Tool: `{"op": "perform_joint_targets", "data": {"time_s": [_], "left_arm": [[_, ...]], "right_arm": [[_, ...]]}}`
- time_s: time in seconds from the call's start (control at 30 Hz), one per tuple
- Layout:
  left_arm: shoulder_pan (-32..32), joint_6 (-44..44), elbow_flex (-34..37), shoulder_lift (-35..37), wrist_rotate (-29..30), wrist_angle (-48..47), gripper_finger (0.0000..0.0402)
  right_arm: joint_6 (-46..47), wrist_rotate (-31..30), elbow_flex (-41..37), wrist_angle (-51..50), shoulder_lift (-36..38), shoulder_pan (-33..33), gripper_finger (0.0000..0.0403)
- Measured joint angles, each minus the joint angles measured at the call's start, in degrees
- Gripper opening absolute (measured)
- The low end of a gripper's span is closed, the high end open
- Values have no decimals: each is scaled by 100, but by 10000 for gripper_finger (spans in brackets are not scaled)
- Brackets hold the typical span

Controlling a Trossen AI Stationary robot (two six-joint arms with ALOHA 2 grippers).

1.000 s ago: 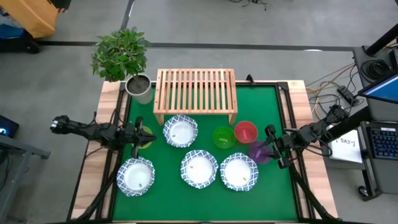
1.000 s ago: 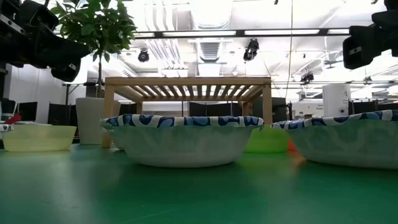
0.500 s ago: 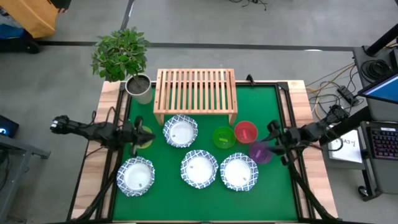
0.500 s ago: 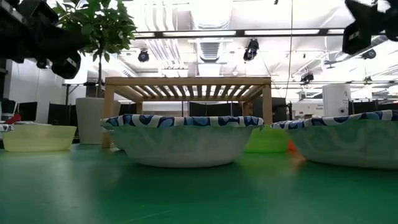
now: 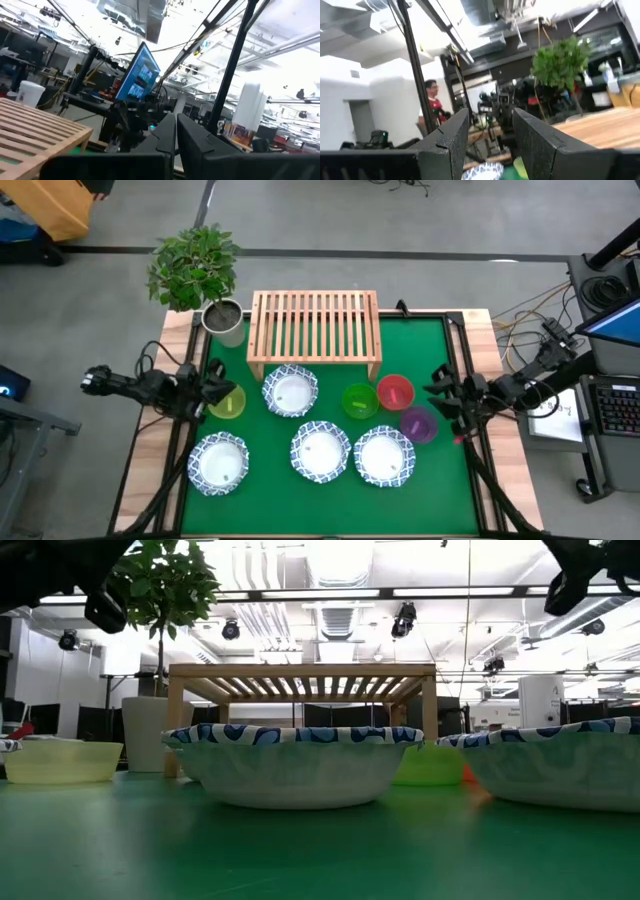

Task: Place and stack bowls onto a shelf
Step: Put the green bowl on the shelf

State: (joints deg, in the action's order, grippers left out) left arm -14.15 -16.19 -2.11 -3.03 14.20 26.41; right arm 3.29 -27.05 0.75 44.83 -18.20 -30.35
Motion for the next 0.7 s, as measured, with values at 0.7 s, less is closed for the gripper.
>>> {"op": "perform_joint_targets", "data": {"time_s": [0.7], "left_arm": [[2,-89,-314,-311,480,-395,0]], "right_arm": [[232,-511,2361,-2120,-1402,358,144]]}}
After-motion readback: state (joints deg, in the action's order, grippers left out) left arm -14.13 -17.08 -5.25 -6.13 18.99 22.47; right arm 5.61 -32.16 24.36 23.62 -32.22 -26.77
